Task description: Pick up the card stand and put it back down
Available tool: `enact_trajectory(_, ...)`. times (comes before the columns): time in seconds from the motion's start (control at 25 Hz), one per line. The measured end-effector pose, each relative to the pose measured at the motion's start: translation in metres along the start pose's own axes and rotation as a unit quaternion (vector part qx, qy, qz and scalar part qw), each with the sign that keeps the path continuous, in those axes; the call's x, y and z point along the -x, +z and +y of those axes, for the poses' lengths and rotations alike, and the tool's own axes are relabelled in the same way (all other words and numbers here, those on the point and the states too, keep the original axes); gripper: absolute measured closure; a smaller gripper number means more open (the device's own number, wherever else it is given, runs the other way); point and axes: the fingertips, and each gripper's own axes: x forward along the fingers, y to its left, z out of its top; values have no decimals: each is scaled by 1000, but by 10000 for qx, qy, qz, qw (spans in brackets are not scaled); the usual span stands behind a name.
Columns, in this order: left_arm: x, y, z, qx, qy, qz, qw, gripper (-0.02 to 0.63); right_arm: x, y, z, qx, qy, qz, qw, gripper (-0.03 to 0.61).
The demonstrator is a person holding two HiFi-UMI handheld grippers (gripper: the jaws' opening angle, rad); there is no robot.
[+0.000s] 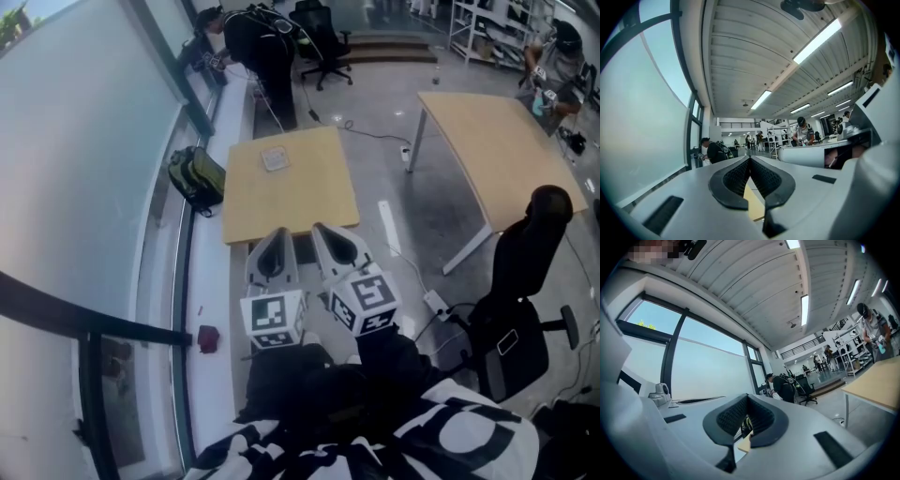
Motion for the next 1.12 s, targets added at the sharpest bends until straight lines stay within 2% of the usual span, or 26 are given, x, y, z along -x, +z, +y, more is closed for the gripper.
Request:
enact_trajectory(0.2,-32,-4,22,110,20,-65,9999,609,-33,-1,-6,142,110,31,9998,560)
enact_trajectory(0.44,-110,0,57,239,-241,-293,9990,609,-104,7,-37,398,-165,-18,9991,560)
enact_trajectory(0.72,-178,18,135,301,-284,-617,9972,609,-204,16,-47,460,-284,-169,9984,560)
enact_trajectory(0.92,-205,-8,191,469,-217,-540,9972,609,-269,-12,-44,287,-313,-65,9991,560)
enact_trajectory(1.12,-231,-53,225,732,-77,-241,9970,609,-313,-44,-38,340,-213,361,9985,560)
